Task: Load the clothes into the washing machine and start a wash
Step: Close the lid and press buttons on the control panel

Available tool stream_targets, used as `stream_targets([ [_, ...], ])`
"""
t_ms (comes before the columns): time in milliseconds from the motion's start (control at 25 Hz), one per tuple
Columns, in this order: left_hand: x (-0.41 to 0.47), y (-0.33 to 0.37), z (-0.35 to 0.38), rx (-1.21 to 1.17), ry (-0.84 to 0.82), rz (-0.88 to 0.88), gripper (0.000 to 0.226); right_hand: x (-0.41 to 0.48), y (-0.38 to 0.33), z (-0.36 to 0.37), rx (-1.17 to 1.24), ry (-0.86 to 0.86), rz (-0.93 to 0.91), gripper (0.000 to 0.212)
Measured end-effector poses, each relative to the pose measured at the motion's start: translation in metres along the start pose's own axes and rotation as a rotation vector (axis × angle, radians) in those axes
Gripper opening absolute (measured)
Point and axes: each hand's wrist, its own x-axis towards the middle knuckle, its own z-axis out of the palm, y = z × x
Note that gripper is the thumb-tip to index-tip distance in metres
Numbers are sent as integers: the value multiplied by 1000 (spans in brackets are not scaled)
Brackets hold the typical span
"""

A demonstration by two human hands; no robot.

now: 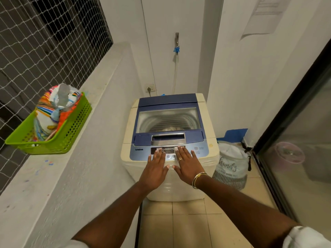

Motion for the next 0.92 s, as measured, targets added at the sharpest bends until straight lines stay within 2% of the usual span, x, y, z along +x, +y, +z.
stream_targets([
  [160, -7, -2, 4, -10, -51, 12, 65, -5, -10, 4, -18, -11, 27, 71],
  [920, -19, -11, 7, -36, -84, 27, 66, -9, -29, 20, 6, -30, 65, 80],
])
